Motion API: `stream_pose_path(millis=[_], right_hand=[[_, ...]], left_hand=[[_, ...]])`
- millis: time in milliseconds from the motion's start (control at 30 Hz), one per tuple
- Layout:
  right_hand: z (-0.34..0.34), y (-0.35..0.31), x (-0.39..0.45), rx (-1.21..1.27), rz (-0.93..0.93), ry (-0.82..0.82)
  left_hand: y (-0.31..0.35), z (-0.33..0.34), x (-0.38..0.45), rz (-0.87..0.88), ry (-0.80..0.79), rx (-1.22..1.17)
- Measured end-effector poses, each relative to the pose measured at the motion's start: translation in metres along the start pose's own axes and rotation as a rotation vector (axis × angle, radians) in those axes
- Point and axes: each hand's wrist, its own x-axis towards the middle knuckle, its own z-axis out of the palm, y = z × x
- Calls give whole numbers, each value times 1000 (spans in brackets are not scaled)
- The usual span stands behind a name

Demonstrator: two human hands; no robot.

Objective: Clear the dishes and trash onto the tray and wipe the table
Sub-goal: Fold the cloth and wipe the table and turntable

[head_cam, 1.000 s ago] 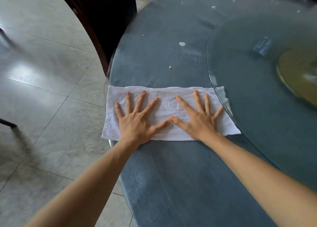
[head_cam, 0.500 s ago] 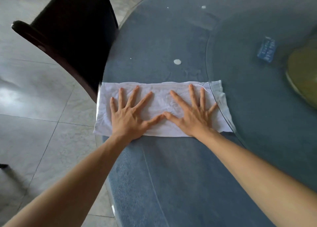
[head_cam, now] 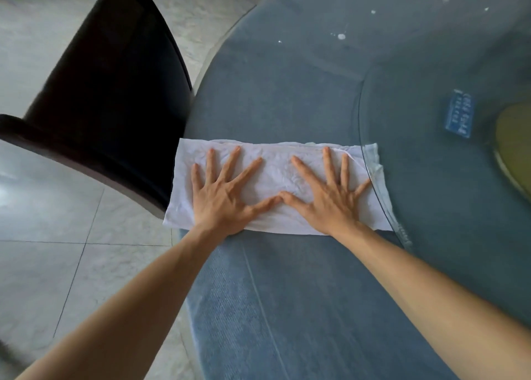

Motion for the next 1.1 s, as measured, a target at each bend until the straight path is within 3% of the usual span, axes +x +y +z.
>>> stream_pose_path(millis=[533, 1100], right_hand=[[-16, -41, 116, 14, 186, 17], [-36, -50, 262, 75, 357, 102]], left_hand=[[-40, -13, 164, 222, -43, -11], [-40, -17, 362, 394, -124, 71]])
